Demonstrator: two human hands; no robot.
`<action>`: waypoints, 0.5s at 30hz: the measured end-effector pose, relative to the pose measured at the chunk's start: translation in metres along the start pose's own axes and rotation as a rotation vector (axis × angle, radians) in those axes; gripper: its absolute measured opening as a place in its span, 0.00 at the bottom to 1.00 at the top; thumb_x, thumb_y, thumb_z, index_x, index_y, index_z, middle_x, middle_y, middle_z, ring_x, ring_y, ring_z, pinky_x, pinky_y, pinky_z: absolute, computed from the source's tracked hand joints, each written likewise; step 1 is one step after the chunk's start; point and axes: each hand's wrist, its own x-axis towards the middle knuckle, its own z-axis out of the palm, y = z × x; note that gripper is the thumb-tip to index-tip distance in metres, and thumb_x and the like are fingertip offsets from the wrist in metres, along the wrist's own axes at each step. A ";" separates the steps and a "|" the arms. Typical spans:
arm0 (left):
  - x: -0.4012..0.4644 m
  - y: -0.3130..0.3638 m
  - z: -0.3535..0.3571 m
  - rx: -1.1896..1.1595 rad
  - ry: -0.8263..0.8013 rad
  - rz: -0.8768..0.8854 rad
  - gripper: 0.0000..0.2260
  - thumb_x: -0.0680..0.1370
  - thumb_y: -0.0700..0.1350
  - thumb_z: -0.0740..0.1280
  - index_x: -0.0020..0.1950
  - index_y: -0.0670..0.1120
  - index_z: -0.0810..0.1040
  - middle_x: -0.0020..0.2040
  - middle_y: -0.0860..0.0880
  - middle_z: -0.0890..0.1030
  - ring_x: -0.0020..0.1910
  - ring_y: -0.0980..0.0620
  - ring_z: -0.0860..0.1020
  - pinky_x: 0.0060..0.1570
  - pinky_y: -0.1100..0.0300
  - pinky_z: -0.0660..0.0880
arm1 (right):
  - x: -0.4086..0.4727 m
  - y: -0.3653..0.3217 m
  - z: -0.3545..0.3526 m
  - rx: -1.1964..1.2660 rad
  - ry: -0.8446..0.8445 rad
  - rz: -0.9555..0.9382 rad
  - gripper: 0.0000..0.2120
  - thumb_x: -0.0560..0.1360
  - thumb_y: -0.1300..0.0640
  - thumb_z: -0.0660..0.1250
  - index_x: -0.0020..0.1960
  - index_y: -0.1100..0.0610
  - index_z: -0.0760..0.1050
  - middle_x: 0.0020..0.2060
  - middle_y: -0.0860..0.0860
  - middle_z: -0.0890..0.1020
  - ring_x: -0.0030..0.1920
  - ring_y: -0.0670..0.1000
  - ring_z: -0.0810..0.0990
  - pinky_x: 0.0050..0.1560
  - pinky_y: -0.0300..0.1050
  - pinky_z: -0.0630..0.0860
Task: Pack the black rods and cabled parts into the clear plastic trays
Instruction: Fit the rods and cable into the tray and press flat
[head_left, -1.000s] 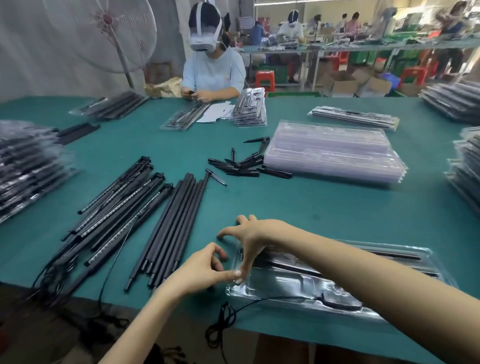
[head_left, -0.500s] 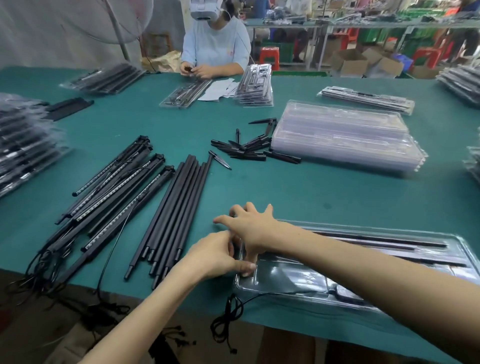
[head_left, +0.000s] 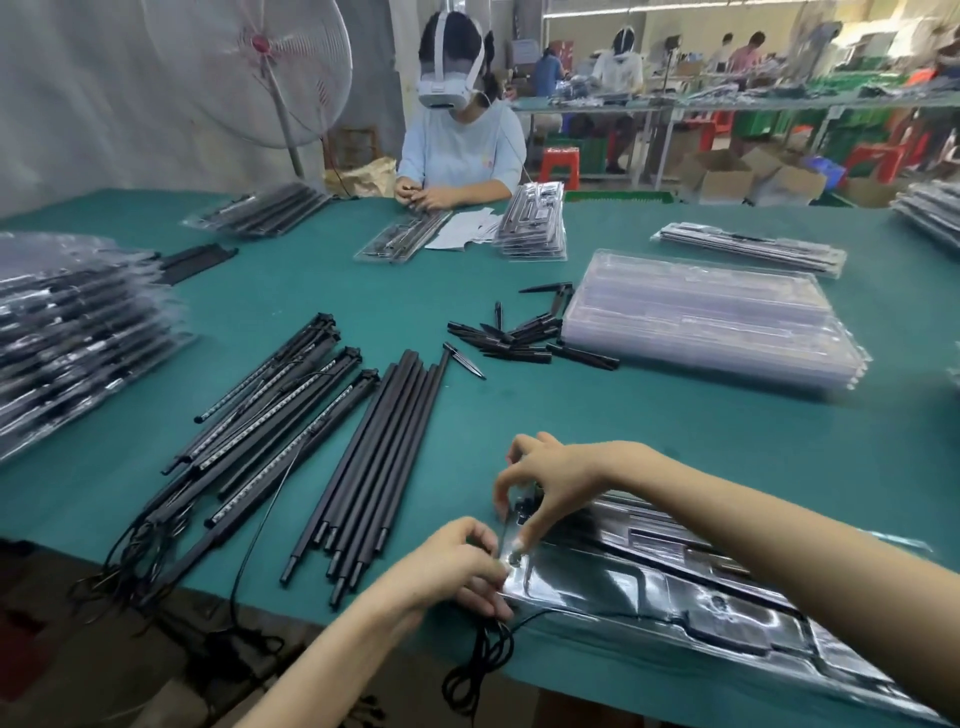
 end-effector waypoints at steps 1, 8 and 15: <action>0.001 0.000 0.001 -0.009 0.009 -0.002 0.08 0.75 0.32 0.64 0.46 0.43 0.67 0.28 0.47 0.78 0.29 0.50 0.82 0.27 0.65 0.74 | 0.001 -0.001 -0.004 -0.046 -0.022 -0.010 0.18 0.68 0.38 0.73 0.55 0.40 0.75 0.58 0.51 0.64 0.63 0.52 0.60 0.63 0.52 0.63; 0.003 -0.008 0.007 -0.071 0.062 0.049 0.06 0.75 0.33 0.64 0.47 0.43 0.74 0.27 0.50 0.77 0.27 0.53 0.79 0.26 0.68 0.71 | 0.006 -0.004 -0.012 -0.132 -0.017 -0.170 0.17 0.68 0.40 0.73 0.53 0.46 0.78 0.58 0.44 0.73 0.65 0.48 0.63 0.58 0.56 0.65; 0.003 -0.011 0.015 -0.130 0.164 0.079 0.11 0.63 0.40 0.66 0.44 0.43 0.75 0.26 0.48 0.77 0.24 0.51 0.77 0.24 0.66 0.69 | 0.020 -0.009 -0.012 -0.237 -0.153 -0.100 0.16 0.68 0.38 0.72 0.51 0.44 0.76 0.40 0.36 0.73 0.58 0.44 0.62 0.60 0.66 0.59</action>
